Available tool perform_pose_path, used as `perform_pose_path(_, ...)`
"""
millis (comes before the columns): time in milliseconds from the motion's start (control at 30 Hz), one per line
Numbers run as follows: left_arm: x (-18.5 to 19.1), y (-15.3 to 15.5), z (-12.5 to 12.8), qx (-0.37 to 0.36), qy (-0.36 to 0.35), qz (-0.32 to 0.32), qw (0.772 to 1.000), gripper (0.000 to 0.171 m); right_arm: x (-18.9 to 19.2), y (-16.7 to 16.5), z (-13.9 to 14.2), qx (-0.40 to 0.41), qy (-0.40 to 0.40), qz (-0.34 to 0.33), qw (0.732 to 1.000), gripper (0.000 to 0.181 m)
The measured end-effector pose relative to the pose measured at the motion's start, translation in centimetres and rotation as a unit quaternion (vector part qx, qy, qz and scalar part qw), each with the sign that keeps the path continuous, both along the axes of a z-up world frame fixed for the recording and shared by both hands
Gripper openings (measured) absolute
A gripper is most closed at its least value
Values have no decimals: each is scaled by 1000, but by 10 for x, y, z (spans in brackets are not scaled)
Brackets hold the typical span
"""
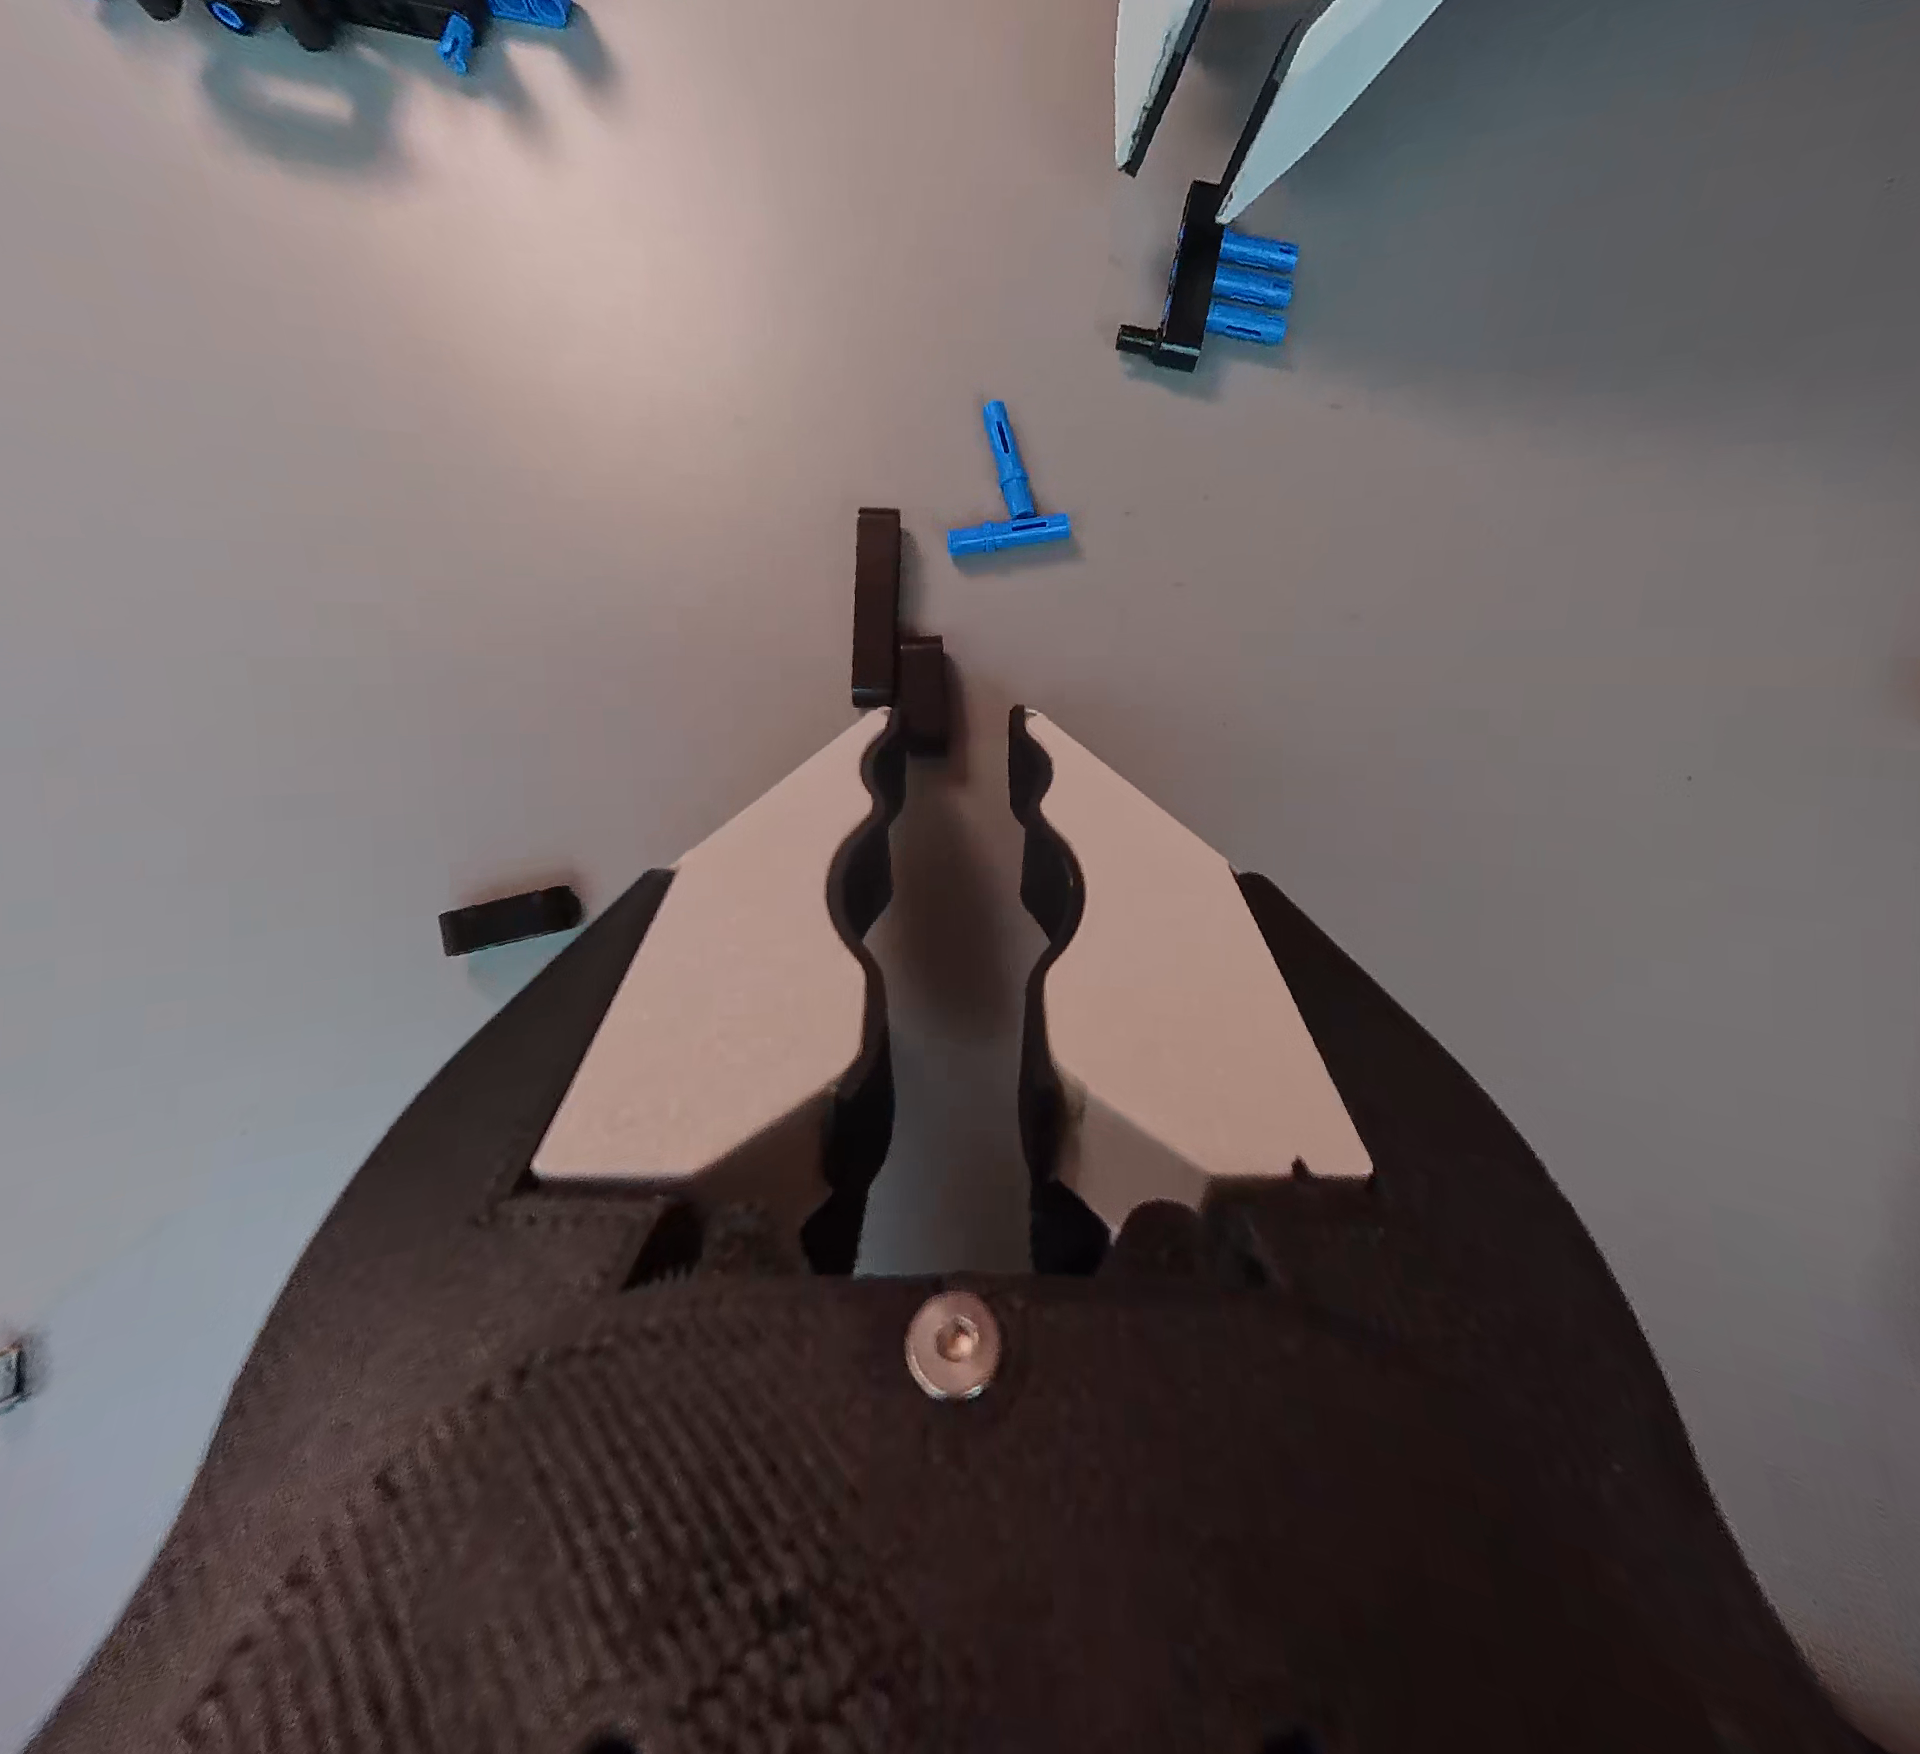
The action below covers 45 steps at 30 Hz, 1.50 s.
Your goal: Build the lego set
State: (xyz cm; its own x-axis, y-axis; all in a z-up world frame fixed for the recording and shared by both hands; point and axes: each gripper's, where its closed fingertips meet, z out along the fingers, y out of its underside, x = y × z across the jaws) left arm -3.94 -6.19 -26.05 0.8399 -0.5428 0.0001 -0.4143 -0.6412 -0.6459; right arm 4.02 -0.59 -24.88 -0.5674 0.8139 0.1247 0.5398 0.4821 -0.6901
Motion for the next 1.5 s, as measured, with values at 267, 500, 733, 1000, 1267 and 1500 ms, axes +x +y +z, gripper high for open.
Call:
perform_pose_path(267,-5,-3,0,-9,-5,-1,1000,6,12,-3,0,-17,-18,26,999,15)
perform_pose_path(500,26,-6,23,23,-84,-57,995,6,21,0,-3,-15,-31,36,999,16)
perform_pose_path(733,66,2,10,34,-67,-95,993,6,20,-1,-9,17,-36,39,998,17)
perform_pose_path(1000,73,1,1,31,-45,-121,991,6,14,0,-11,54,-22,39,998,2)
perform_pose_path(1267,78,3,1,31,-44,-127,990,7,16,-1,-10,48,-24,44,998,7)
perform_pose_path(1500,84,12,1,31,-35,-141,989,7,10,-4,-11,48,-33,59,997,4)
